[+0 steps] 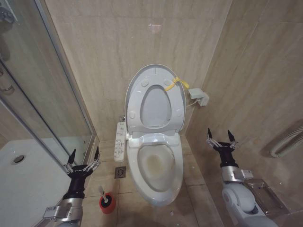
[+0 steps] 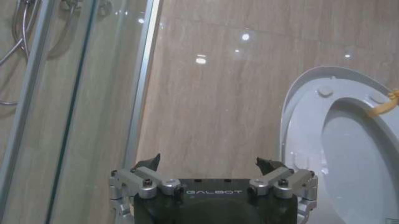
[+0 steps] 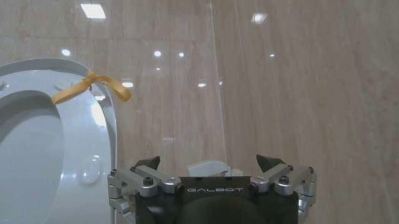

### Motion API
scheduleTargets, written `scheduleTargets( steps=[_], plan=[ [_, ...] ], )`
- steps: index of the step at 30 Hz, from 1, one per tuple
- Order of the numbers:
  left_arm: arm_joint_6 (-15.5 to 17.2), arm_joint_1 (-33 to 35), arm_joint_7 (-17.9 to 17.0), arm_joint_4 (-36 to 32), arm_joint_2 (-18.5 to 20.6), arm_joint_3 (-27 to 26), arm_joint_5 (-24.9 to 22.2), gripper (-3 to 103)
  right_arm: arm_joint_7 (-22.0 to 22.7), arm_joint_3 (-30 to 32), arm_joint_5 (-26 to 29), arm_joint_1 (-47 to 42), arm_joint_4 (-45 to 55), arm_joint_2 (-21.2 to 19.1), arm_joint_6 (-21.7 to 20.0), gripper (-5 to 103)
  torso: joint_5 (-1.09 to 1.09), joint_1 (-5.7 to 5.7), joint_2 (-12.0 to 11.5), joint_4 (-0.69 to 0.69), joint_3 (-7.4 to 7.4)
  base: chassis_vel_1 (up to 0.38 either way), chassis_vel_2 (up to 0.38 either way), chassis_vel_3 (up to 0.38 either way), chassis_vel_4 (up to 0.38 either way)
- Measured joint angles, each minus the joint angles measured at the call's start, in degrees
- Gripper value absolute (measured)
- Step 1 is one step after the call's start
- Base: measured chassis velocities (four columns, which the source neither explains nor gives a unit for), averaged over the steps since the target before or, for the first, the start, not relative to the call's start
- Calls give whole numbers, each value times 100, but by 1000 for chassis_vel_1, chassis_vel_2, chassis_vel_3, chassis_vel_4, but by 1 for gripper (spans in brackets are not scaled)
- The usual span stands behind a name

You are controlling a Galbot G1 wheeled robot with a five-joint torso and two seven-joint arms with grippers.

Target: Open the toilet lid, clean the toilet bowl with a toilet brush, close the toilet lid, and flush.

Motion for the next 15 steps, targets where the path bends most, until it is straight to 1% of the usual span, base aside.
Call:
scheduleTargets(
  steps=[2, 4, 6, 7, 9, 11, 12, 15],
  plan=[
    [-11, 24, 8, 0, 9, -76, -2, 100, 9, -29, 66, 186, -97, -54, -68, 100, -1, 0, 0, 2, 0, -101, 113, 82, -98],
    [-21, 40, 11, 0, 10, -97, -2, 100, 10, -38, 81, 239, -136, -65, -84, 100, -1, 0, 0, 1, 0, -122, 134, 108, -137],
    [-66, 74, 23, 12, 4, -122, -2, 100, 15, -56, 91, 328, -223, -82, -116, 100, 0, 0, 0, 4, 0, -170, 137, 199, -167],
    [-87, 90, 31, 24, -2, -126, 0, 100, 31, -68, 92, 357, -260, -90, -154, 100, -1, 1, 0, 0, 1, -178, 176, 219, -200],
    [-99, 101, 37, 30, -8, -130, 1, 100, 58, -79, 93, 382, -278, -100, -186, 100, -1, 0, 0, 0, 0, -178, 216, 240, -200],
    [-113, 112, 46, 38, -23, -132, 7, 100, 143, -108, 94, 444, -301, -121, -281, 100, 1, 4, -1, 3, 2, -188, 209, 217, -249],
    [-117, 116, 51, 42, -31, -131, 13, 100, 217, -121, 94, 509, -324, -141, -356, 100, -1, 8, -2, 0, 3, -183, 201, 147, -191],
    [-126, 130, 60, 43, -47, -134, 20, 100, 311, -151, 83, 674, -426, -197, -414, 100, 0, 8, -2, 2, 3, -136, 164, 102, -154]
  ],
)
